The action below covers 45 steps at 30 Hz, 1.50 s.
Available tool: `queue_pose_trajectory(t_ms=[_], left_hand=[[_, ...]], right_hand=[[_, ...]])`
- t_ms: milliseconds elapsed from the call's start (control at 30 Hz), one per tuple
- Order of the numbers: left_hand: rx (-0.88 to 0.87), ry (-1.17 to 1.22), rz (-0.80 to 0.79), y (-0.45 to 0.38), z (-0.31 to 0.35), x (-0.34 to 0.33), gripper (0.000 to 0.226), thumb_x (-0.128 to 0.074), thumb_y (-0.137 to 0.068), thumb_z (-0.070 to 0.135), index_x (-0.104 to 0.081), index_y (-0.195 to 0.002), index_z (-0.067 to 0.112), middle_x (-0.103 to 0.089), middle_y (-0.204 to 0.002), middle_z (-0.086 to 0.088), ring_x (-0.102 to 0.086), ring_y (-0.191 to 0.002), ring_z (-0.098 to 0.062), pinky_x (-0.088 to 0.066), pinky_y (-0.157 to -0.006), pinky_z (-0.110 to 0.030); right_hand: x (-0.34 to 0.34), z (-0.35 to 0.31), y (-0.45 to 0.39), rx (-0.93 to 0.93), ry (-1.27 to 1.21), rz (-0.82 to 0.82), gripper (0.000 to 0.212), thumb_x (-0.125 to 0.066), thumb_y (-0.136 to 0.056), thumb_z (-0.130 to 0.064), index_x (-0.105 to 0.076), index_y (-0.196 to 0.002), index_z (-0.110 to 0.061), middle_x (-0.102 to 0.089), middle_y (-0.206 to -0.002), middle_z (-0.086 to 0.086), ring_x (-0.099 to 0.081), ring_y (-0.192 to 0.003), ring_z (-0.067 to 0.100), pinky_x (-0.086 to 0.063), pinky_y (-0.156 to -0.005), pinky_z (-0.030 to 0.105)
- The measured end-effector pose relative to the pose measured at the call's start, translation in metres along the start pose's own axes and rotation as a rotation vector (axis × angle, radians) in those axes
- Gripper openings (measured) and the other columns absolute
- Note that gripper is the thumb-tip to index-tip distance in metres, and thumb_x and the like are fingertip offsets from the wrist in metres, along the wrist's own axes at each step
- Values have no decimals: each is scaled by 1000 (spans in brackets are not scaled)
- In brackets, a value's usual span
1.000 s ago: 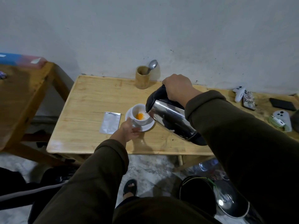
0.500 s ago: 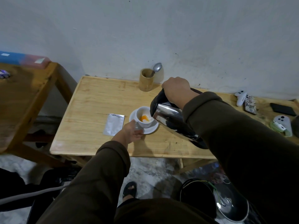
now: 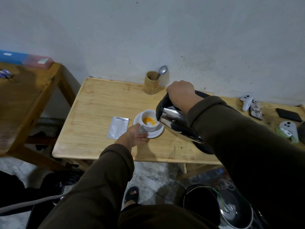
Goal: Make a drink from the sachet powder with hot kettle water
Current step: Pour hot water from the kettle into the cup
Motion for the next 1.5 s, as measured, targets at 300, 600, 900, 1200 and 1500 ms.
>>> queue_pose_trajectory(t_ms=[300,600,900,1200,1500], left_hand=[[1,-15,-15,0,1,0,57,-36,-99,38,-24,-146,7,-58,-105,-25,-47,-130,-41,-38,-105,-46],[11,-57,-11,1,1,2,57,-36,-99,38,-26,-146,7,-50,-137,-28,-46,-131,-41,-35,-109,-46],[-5,-53,-12,1,3,1,56,-36,-99,36,-25,-146,6,-52,-134,-28,-47,-130,-41,-35,-108,-46],[-8,-51,-24,-1,2,1,55,-34,-100,36,-24,-146,7,-53,-115,-26,-46,-131,-42,-34,-109,-47],[-2,-43,-22,3,3,0,56,-36,-100,36,-25,-146,6,-53,-123,-28,-45,-132,-41,-34,-109,-47]], right_hand=[[4,-10,-1,40,78,-15,21,-48,-92,-5,-61,-109,-6,-54,-91,10,-60,-94,27,-45,-71,33],[10,-15,-1,39,108,-22,20,-46,-92,-2,-62,-105,-5,-58,-99,10,-61,-100,27,-44,-70,33],[14,-18,0,47,108,8,20,-45,-93,-3,-62,-104,-4,-60,-98,10,-62,-100,28,-44,-71,33],[14,-21,-1,42,110,-10,19,-48,-92,-5,-62,-105,-6,-54,-92,9,-62,-100,27,-41,-69,32],[16,-22,0,39,99,-27,19,-47,-93,-4,-62,-104,-7,-50,-88,6,-62,-100,26,-43,-72,32]])
Point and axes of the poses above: each hand's wrist, its own y-axis away from the middle knuckle, its own x-axis out of the back of the hand, z = x × y, the point moved 9 cm from there along -y, towards the middle knuckle
